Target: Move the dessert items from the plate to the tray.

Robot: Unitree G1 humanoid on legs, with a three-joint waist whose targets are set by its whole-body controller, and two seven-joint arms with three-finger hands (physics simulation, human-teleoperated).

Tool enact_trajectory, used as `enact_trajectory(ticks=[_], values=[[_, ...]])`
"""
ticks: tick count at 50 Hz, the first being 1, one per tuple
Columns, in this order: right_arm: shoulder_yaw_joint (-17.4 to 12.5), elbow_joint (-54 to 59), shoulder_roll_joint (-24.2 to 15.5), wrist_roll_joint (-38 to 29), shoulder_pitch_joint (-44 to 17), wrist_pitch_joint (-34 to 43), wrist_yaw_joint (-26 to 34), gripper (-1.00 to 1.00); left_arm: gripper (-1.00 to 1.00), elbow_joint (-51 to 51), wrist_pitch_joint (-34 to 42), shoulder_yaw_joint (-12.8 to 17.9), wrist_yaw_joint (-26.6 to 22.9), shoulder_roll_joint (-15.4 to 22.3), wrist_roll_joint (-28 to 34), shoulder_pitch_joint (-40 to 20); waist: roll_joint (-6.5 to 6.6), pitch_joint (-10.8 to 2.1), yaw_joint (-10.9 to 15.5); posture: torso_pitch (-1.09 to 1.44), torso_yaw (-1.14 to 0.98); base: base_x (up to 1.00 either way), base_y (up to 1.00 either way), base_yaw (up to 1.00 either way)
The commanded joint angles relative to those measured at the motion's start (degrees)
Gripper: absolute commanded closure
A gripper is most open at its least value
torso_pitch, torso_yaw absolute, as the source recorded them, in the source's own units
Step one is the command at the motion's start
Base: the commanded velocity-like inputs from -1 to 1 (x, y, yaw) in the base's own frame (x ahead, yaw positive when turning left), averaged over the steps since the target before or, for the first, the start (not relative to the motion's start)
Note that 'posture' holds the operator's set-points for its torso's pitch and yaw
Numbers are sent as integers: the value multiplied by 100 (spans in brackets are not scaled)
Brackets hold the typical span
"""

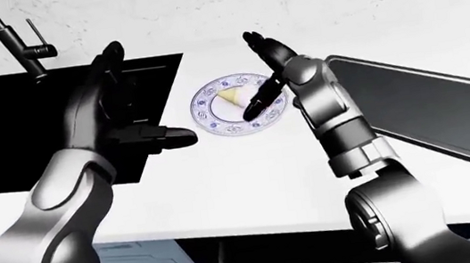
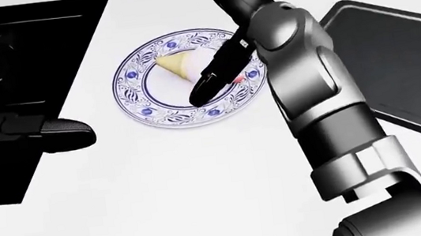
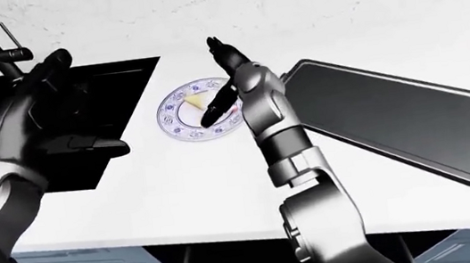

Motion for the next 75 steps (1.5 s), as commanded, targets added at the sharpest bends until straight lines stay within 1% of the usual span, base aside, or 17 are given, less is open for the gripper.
enact_trajectory(ticks=[1, 9, 11, 18, 23, 25, 33, 35, 39, 52, 53, 55, 59, 69, 71, 74, 75], values=[[-40, -137, -34, -60, -255, -218, -115, -98, -100, -164, -167, 89, 8, 64, -4, -159, 20, -171, -4, 0, 0, 0, 0, 0], [-28, 647, 53, -131, -420, -654, -422, -94, -100, -156, -172, 166, 13, 111, -87, -138, 41, -159, -17, 0, 0, 0, 0, 0], [-22, 855, 79, -137, -481, -764, -503, -88, -100, -180, -130, 202, 23, 136, -130, -149, 50, -162, -17, 0, 0, 0, 0, 0], [6, 1576, 135, -233, -706, -1130, -757, -90, -100, 8, -364, 334, -109, 279, -179, 0, 89, -169, -22, 0, 0, 0, 0, 0], [-50, 2033, 92, -213, -897, -1323, -904, -82, -100, 238, -670, 311, -213, 319, -111, 110, 107, -178, -17, 0, 0, 0, 0, 0], [-60, 2177, 71, -207, -934, -1400, -956, -80, -100, 182, -594, 337, -184, 321, -144, 102, 108, -181, -11, 0, 0, 0, 0, 0], [-79, 2404, 54, -185, -1014, -1443, -1035, -67, -100, 164, -593, 365, -196, 336, -147, 137, 101, -197, -2, 0, 0, 0, 0, 0], [-75, 2403, 65, -186, -1040, -1419, -1026, -52, -100, 130, -533, 398, -179, 351, -184, 119, 104, -200, -2, 0, 0, 0, 0, 0], [-62, 2443, 73, -202, -1036, -1449, -1037, -36, -100, 141, -557, 386, -175, 350, -190, 130, 108, -200, 0, 0, 0, 0, 0, 0], [-41, 2480, 66, -300, -1069, -1474, -1018, -22, -100, 145, -561, 393, -156, 364, -218, 135, 109, -211, 7, 0, 0, 0, 0, 0], [-45, 2484, 63, -301, -1061, -1487, -1023, -13, -100, 120, -530, 401, -140, 364, -235, 125, 107, -210, 7, 0, 0, 0, 0, 0], [-44, 2419, 49, -312, -1039, -1450, -992, -8, -100, 180, -627, 365, -168, 361, -197, 156, 105, -209, 10, 0, 0, 0, 0, 0], [-49, 2437, 30, -326, -1017, -1487, -1000, 12, -100, 185, -646, 336, -162, 348, -182, 161, 100, -221, 15, 0, 0, 0, 0, 0], [56, 2365, 81, -547, -915, -1527, -1029, 29, -100, 131, -612, 365, -163, 346, -198, 174, 93, -240, 15, 0, 0, 0, 0, 0], [58, 2386, 92, -600, -897, -1573, -1068, 46, -100, 142, -639, 361, -177, 342, -185, 193, 97, -250, 13, 0, 0, 0, 0, 0], [22, 2426, 71, -631, -936, -1642, -1144, 95, -100, 89, -565, 390, -152, 348, -225, 176, 99, -260, 9, 0, 0, 0, 0, 0], [-7, 2440, 51, -617, -977, -1673, -1180, 100, -100, 131, -625, 370, -174, 346, -203, 192, 99, -262, 9, 0, 0, 0, 0, 0]])
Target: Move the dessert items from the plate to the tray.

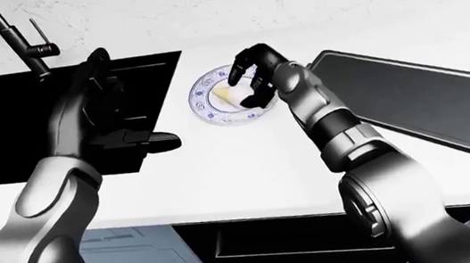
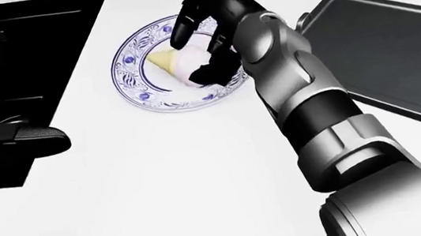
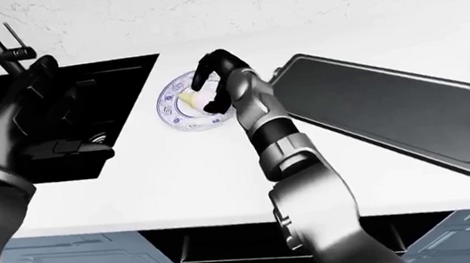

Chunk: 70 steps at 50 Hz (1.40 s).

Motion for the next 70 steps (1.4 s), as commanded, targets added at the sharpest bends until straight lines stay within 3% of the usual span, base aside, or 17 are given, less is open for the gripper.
enact_trajectory(ticks=[1, 7, 14, 24, 33, 43, 49, 70], values=[[-23, -84, -64, -40, -206, -1, 56, 100, -100, -33, -308, 34, -38, 64, 69, -97, 18, -130, -11, 0, 0, 0, 0, 0], [-184, -184, -227, 190, -562, -183, -335, 100, -100, -158, -134, 75, 21, 58, 2, -166, 12, -122, -5, 0, 0, 0, 0, 0], [-201, -657, -549, 333, -732, 5, 142, 100, -100, -158, -101, 85, 56, 78, -43, -208, -10, -66, -9, 0, 0, 0, 0, 0], [-430, -2599, -1420, 322, 94, 732, 1510, 100, -100, -292, 129, -2, 245, 88, -167, -439, -115, -21, 8, 0, 0, 0, 0, 0], [-777, -3604, -2167, 336, 934, 1006, 2203, 100, -100, -480, 496, -200, 574, -36, -285, -803, -174, -1, 23, 0, 0, 0, 0, 0], [-952, -2261, -2824, 302, 849, 424, 1781, 100, -100, -495, 594, -398, 640, -186, -186, -988, -206, -19, 1, 0, 0, 0, 0, 0], [-902, -1580, -2903, 278, 630, 413, 1437, 100, -100, -547, 679, -367, 636, -223, -177, -1023, -212, -25, -6, 0, 0, 0, 0, 0], [-730, -811, -2937, -226, 482, 617, 868, 100, -100, -538, 601, -283, 571, -171, -198, -914, -223, -45, 34, 0, 0, 0, 0, 0]])
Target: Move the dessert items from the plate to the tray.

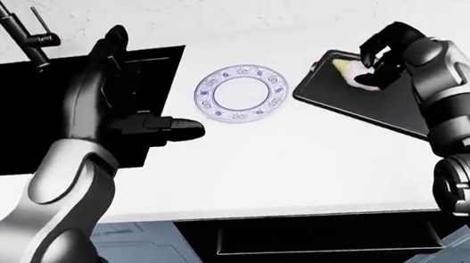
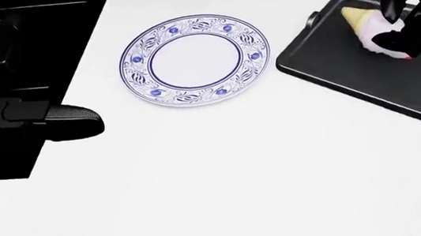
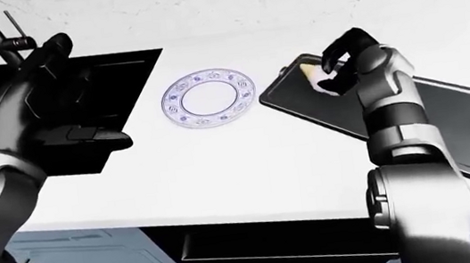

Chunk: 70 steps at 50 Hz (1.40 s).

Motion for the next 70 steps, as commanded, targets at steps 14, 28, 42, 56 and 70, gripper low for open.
enact_trajectory(ticks=[14, 28, 42, 56, 70], values=[[10, -86, -158, -449, -95, -227, -135, 10, -100, -134, -120, 88, 33, 81, -27, -213, -62, -195, 7, 0, 0, 0, 0, 0], [-45, -730, -255, -530, -235, -69, 583, -15, -100, -132, -137, 60, 69, 79, -47, -232, -53, -173, 12, 0, 0, 0, 0, 0], [-237, -1595, -553, -585, -232, 29, 1337, -10, -100, -139, 1, 122, 149, 146, -177, -398, -32, -162, 4, 0, 0, 0, 0, 0], [-730, -3807, -712, 331, 662, 1003, 1888, -100, -100, -127, 425, 78, 378, 263, -423, -996, 69, -349, 3, 0, 0, -26, -4, 0], [-720, -4481, -617, 675, 1058, 1234, 2038, -100, -100, -70, 458, -6, 488, 290, -549, -1122, -71, -43, 91, 0, 0, -60, -69, 0]])
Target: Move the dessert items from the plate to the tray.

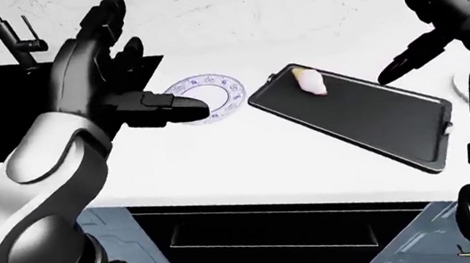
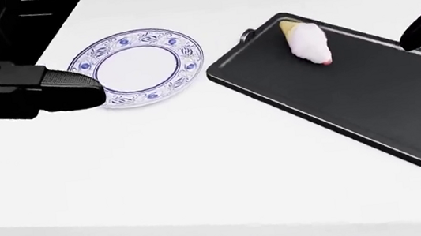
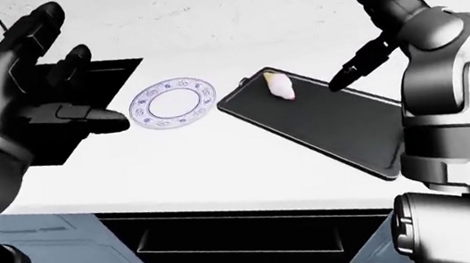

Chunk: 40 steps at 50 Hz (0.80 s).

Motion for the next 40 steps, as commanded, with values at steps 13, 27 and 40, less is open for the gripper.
enact_trajectory(ticks=[13, 27, 40], values=[[-149, -410, -152, 86, -106, -228, -57, -100, -100, -109, -361, -80, -185, -70, 251, -30, -152, -52, -30, 0, 0, -10, -56, 0], [-144, -706, -131, 301, -22, -159, 7, -100, -100, -114, -352, -103, -284, -161, 409, -35, 309, -88, -171, 0, 0, 0, 0, -40], [-114, -785, 45, 318, 6, -213, 107, -100, -100, -121, -356, -52, -370, -156, 462, -20, 557, -157, -163, 0, 0, 0, -28, 0]])
